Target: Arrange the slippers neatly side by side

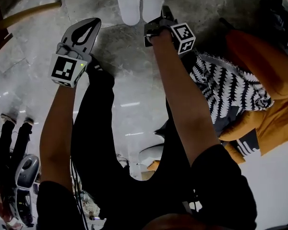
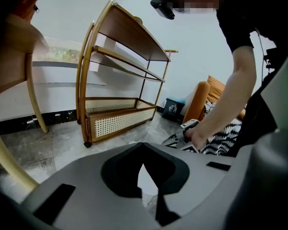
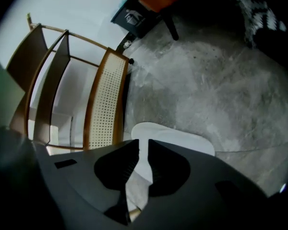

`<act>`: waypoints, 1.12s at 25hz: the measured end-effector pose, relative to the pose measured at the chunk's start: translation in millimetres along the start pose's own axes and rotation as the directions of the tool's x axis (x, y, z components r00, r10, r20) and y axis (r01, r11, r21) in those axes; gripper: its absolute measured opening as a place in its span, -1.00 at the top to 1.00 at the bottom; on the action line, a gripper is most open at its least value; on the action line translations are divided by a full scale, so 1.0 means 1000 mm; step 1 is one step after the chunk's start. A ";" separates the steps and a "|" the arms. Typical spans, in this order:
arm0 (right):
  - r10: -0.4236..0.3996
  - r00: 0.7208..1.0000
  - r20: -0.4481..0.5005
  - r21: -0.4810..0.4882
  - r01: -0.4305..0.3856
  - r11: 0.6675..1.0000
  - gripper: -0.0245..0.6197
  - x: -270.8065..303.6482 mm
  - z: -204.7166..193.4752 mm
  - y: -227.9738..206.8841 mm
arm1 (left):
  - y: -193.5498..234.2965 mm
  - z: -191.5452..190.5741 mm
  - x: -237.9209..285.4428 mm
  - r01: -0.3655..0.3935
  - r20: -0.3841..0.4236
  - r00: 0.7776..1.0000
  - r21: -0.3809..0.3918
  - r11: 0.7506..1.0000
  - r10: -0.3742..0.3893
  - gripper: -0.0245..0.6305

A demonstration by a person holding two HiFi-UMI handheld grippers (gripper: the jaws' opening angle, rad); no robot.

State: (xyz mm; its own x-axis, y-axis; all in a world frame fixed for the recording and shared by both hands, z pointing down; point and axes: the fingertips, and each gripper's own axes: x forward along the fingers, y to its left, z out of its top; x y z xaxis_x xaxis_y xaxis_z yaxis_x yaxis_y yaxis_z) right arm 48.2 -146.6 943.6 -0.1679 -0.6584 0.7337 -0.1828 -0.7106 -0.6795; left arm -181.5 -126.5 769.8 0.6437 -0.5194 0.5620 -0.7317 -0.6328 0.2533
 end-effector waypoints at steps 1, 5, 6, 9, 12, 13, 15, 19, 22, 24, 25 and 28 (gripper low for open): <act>0.018 0.999 -0.044 -0.047 -0.020 0.999 0.78 -0.013 0.002 0.012 | -0.004 0.009 -0.003 -0.014 0.013 1.000 -0.026 1.000 0.014 0.88; 0.143 0.960 -0.240 -0.304 -0.215 0.928 0.82 -0.067 0.011 0.100 | -0.034 0.062 -0.015 -0.026 0.060 0.998 -0.086 0.996 0.032 0.88; 0.174 0.943 -0.283 -0.381 -0.277 0.882 0.83 -0.080 0.013 0.128 | -0.040 0.080 -0.017 -0.025 0.074 0.997 -0.086 0.996 0.031 0.88; 0.222 0.886 -0.407 -0.622 -0.447 0.643 0.83 -0.128 0.009 0.212 | -0.060 0.141 -0.031 -0.031 0.117 0.992 -0.101 0.994 0.043 0.88; 0.249 0.834 -0.493 -0.773 -0.551 0.315 0.83 -0.194 -0.005 0.294 | -0.077 0.209 -0.056 -0.045 0.178 0.982 -0.133 0.990 0.068 0.88; 0.263 0.818 -0.512 -0.798 -0.566 0.207 0.83 -0.218 -0.011 0.323 | -0.081 0.233 -0.066 -0.051 0.200 0.977 -0.136 0.989 0.078 0.88; 0.288 0.789 -0.542 -0.821 -0.570 0.015 0.83 -0.273 -0.023 0.377 | -0.093 0.280 -0.091 -0.071 0.233 0.967 -0.140 0.988 0.102 0.88; 0.368 0.733 -0.573 -0.820 -0.521 -0.237 0.83 -0.383 -0.039 0.476 | -0.122 0.380 -0.151 -0.106 0.339 0.931 -0.110 0.988 0.138 0.88; 0.441 0.663 -0.605 -0.796 -0.505 -0.334 0.82 -0.453 -0.048 0.538 | -0.134 0.449 -0.193 -0.138 0.429 0.891 -0.063 0.988 0.152 0.88; 0.485 0.632 -0.605 -0.797 -0.486 -0.360 0.82 -0.496 -0.057 0.571 | -0.140 0.483 -0.225 -0.176 0.460 0.871 -0.031 0.984 0.171 0.88; 0.507 0.626 -0.593 -0.805 -0.468 -0.364 0.82 -0.515 -0.063 0.587 | -0.141 0.498 -0.242 -0.195 0.474 0.862 -0.015 0.981 0.178 0.88; 0.569 0.626 -0.534 -0.845 -0.411 -0.341 0.83 -0.557 -0.083 0.627 | -0.141 0.535 -0.298 -0.223 0.524 0.833 0.025 0.974 0.178 0.88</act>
State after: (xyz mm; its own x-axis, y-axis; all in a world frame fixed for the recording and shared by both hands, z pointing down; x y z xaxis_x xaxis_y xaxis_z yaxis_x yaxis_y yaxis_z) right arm -53.0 -204.7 108.7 -0.7261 -0.6837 0.0735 -0.6876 0.7228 -0.0692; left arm -149.7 -189.7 145.6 0.5237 -0.8459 0.1007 -0.8512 -0.5149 0.1017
